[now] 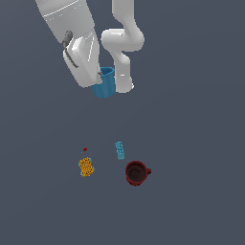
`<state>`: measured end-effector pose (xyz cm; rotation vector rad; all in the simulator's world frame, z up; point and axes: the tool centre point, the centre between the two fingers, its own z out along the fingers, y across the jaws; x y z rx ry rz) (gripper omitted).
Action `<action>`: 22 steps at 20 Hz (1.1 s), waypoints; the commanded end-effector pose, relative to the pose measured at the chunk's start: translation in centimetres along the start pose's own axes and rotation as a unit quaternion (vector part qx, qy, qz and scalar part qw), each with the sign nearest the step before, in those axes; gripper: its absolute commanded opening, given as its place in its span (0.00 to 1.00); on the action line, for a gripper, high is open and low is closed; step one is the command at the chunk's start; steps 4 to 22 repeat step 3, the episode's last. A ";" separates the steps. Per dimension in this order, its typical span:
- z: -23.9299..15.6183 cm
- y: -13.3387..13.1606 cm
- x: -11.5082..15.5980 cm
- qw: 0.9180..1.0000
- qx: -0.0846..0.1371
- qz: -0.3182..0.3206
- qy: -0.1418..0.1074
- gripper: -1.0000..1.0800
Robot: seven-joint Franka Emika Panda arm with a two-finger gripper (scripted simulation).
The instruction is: Pick up a designated object from a clutter of objects.
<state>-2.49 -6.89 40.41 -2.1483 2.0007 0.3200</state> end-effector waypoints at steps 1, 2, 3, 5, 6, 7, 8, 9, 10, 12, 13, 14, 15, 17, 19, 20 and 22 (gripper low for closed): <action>-0.5 -0.1 0.0 1.000 0.001 0.000 0.000 0.00; -0.5 -0.1 -0.1 1.000 0.001 0.000 0.000 0.00; -0.5 -0.1 -0.1 1.000 0.001 0.000 0.000 0.00; -0.5 -0.1 -0.1 1.000 0.001 0.000 0.000 0.00; -0.5 -0.1 -0.1 1.000 0.001 0.000 0.000 0.00; -0.5 -0.1 -0.1 1.000 0.001 0.000 0.000 0.00; -0.5 -0.1 -0.1 1.000 0.001 0.000 0.000 0.00; -0.5 -0.1 -0.1 1.000 0.001 0.000 0.000 0.00; -0.5 -0.1 -0.1 1.000 0.001 0.000 0.000 0.00; -0.5 -0.1 -0.1 1.000 0.001 0.000 0.000 0.00; -0.5 -0.1 -0.1 1.000 0.001 0.000 0.000 0.00; -0.5 -0.1 -0.1 1.000 0.001 0.000 0.000 0.00; -0.5 -0.1 -0.1 1.000 0.001 0.000 0.000 0.00; -0.5 -0.1 -0.1 1.000 0.001 0.000 0.000 0.00; -0.5 -0.1 -0.1 1.000 0.001 0.000 0.000 0.00; -0.5 -0.1 -0.1 1.000 0.001 0.000 0.000 0.00; -0.5 -0.1 -0.1 1.000 0.001 0.000 0.000 0.00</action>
